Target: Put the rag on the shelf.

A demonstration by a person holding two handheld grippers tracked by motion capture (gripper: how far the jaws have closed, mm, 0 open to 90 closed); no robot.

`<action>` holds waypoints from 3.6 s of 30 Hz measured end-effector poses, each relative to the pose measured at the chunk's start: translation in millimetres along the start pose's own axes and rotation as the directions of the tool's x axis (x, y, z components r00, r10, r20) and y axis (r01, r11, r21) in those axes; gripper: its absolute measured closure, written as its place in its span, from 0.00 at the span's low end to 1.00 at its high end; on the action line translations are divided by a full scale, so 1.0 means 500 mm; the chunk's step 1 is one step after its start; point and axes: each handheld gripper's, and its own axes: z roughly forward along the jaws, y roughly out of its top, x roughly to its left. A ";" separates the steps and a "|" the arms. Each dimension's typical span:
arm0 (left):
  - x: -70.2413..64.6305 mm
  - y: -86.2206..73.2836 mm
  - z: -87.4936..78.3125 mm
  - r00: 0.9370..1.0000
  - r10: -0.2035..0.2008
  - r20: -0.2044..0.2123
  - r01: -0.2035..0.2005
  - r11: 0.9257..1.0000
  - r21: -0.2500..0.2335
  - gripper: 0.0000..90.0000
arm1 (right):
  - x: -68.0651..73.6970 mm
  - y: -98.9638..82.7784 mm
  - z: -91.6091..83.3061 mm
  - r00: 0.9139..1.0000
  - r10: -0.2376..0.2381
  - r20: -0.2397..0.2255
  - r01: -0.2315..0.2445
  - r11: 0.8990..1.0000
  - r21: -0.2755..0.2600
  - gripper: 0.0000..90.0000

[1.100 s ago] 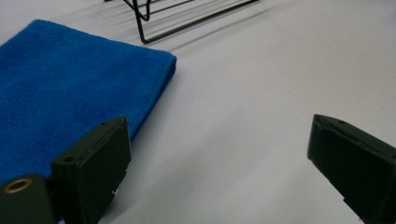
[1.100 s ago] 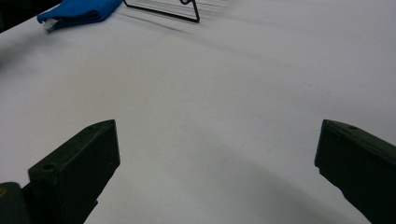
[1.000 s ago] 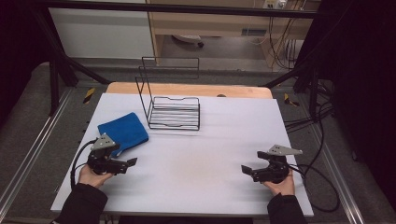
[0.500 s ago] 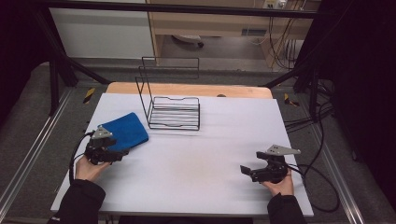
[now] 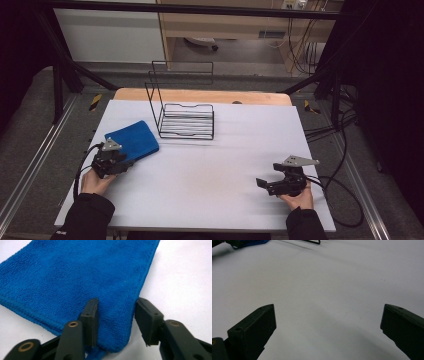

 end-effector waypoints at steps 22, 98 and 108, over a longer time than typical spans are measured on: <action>0.006 0.004 0.007 0.999 0.003 -0.033 -0.003 1.000 0.011 0.90 | -0.002 0.001 0.001 1.000 -0.004 -0.003 0.004 1.000 0.004 0.01; -0.034 0.017 0.018 0.995 0.104 0.008 -0.103 0.993 -0.062 0.69 | -0.003 0.002 0.000 1.000 -0.004 -0.011 0.004 1.000 0.000 0.01; -0.029 0.021 0.038 0.997 0.079 -0.018 -0.079 0.996 -0.038 0.77 | -0.003 0.002 0.000 1.000 -0.002 -0.012 0.002 1.000 -0.002 0.01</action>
